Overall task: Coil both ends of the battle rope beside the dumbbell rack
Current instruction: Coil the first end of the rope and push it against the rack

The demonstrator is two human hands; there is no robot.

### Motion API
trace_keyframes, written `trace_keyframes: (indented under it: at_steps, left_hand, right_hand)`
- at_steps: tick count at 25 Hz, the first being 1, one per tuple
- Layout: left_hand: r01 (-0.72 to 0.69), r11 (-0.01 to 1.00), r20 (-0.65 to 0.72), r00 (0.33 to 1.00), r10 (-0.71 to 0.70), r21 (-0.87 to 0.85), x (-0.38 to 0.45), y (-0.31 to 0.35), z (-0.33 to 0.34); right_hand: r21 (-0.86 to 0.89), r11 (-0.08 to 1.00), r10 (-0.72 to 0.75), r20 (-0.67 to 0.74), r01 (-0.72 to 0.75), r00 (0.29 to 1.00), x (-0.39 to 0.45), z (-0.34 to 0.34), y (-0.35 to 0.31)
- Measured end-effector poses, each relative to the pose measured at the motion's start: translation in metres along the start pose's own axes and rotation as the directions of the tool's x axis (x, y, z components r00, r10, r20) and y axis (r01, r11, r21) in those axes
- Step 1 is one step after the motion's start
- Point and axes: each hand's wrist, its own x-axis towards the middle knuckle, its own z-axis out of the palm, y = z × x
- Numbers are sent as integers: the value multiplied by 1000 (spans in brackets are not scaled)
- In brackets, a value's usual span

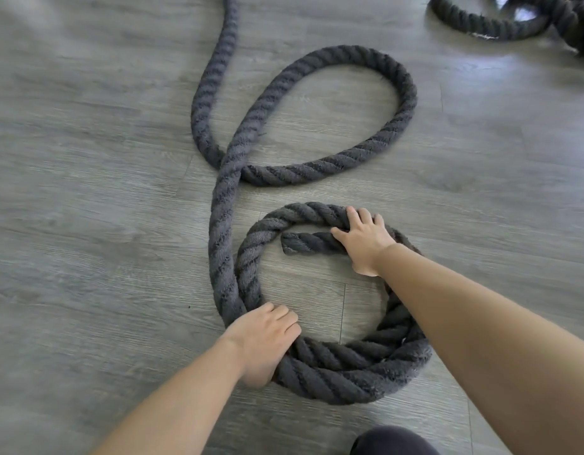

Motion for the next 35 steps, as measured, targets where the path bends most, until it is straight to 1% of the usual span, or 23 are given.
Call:
trace_keyframes:
  at_steps: [2, 4, 5, 8, 9, 11, 12, 14, 16, 17, 19, 20, 21, 22, 23, 25, 27, 29, 30, 31, 33, 34, 35]
  left_hand:
    - [-24, 999, -7, 1000, 24, -43, 2, 4, 0]
    - [-131, 988, 24, 991, 133, -81, -2, -6, 1]
    - [-175, 983, 65, 982, 179, -56, -6, -20, -1]
    - [-163, 986, 162, 974, 158, 19, -16, -62, -12]
    - [-171, 984, 166, 973, 160, 56, -17, -68, -15]
    - [-215, 969, 132, 971, 199, 121, -18, -66, -25]
    - [-227, 967, 119, 970, 214, 112, -17, -59, -31]
    - [-257, 963, 172, 955, 241, 83, -13, -38, -45]
    - [-295, 953, 204, 939, 276, 72, 2, -19, -65]
    - [-310, 948, 199, 936, 292, 70, 15, -12, -72]
    - [-341, 939, 149, 931, 333, 35, 37, -3, -82]
    - [-336, 942, 125, 935, 331, 17, 41, -3, -81]
    - [-312, 950, 106, 944, 312, -12, 40, -5, -74]
    - [-286, 957, 105, 951, 289, -46, 34, -9, -67]
    - [-270, 961, 126, 953, 276, -60, 23, -12, -60]
    - [-254, 966, 153, 957, 245, 41, 5, -12, -43]
    - [-227, 964, 109, 971, 213, 136, 1, -8, -25]
    - [-216, 963, 42, 976, 212, 160, 6, -6, -20]
    - [-218, 963, 36, 976, 215, 158, 9, -5, -21]
    - [-210, 968, 38, 978, 206, 137, 12, -1, -24]
    - [-166, 980, 1, 986, 167, 111, 17, 2, -29]
    - [-125, 988, 21, 992, 123, 95, 22, 5, -26]
    - [-77, 995, 58, 996, 73, 62, 28, 9, -23]
  right_hand:
    - [28, 998, 54, -11, -54, 998, 6, -1, -17]
    - [43, 996, 86, -29, -84, 996, 9, 2, -25]
    - [47, 996, 76, -46, -74, 996, 11, 4, -24]
    - [52, 999, 7, -69, -3, 998, 11, 6, -20]
    - [46, 999, -4, -80, 7, 997, 11, 6, -21]
    - [31, 999, -36, -104, 40, 994, 11, 3, -24]
    - [28, 998, -51, -108, 54, 993, 11, 2, -23]
    - [24, 996, -84, -118, 87, 989, 13, 4, -22]
    - [32, 984, -168, -147, 174, 975, 14, 2, -33]
    - [18, 967, -246, -185, 254, 951, 16, 4, -46]
    - [8, 911, -397, -252, 412, 883, 17, 6, -71]
    - [2, 885, -445, -288, 465, 848, 17, 6, -78]
    - [-12, 874, -464, -318, 486, 827, 17, 5, -83]
    - [-30, 874, -470, -307, 485, 828, 17, 4, -86]
    - [-65, 874, -480, -262, 481, 837, 15, 3, -85]
    - [-92, 886, -464, -218, 455, 859, 12, -2, -79]
    - [-87, 892, -451, -233, 443, 862, 6, -7, -78]
    - [-58, 913, -405, -252, 404, 879, -1, -10, -82]
    - [-35, 926, -373, -246, 376, 895, -5, -11, -85]
    - [29, 942, -318, -242, 335, 917, -9, -13, -87]
    - [284, 933, -157, -232, 221, 960, -9, -18, -94]
    - [432, 888, -64, -218, 156, 974, -7, -21, -97]
    - [566, 820, 37, -206, 88, 978, -3, -26, -101]
